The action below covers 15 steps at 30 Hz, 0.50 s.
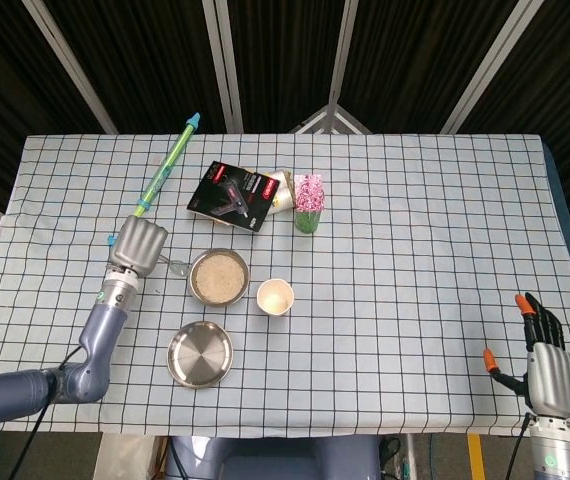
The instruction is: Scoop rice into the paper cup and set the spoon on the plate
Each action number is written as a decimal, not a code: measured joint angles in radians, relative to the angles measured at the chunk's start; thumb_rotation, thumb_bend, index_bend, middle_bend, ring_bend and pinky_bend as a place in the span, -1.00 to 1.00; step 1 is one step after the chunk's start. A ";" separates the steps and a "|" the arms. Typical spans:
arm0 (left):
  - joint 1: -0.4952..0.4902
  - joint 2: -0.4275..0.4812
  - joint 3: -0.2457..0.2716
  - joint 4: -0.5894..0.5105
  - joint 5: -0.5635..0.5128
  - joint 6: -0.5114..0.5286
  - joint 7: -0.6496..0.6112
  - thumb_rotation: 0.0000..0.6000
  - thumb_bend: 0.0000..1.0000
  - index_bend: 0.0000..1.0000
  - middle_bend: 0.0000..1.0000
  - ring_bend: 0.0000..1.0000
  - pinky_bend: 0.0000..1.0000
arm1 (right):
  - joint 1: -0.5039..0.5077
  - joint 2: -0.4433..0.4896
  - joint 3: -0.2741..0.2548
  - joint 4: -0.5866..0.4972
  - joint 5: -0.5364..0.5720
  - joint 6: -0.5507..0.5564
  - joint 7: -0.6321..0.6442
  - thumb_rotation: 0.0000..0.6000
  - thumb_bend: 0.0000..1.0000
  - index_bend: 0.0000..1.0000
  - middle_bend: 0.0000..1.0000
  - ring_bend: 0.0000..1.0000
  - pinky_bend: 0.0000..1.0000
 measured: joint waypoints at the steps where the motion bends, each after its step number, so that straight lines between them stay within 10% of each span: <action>1: -0.008 -0.010 0.001 0.009 0.000 0.002 0.010 1.00 -0.04 0.39 0.93 1.00 1.00 | 0.000 0.000 0.000 0.001 -0.001 0.001 0.000 1.00 -0.23 -0.97 -1.00 -1.00 -1.00; 15: -0.080 -0.035 0.005 0.026 0.033 0.018 0.106 1.00 -0.04 0.39 0.93 1.00 1.00 | -0.002 -0.002 0.002 0.007 -0.015 0.017 0.009 1.00 -0.23 -0.97 -1.00 -1.00 -1.00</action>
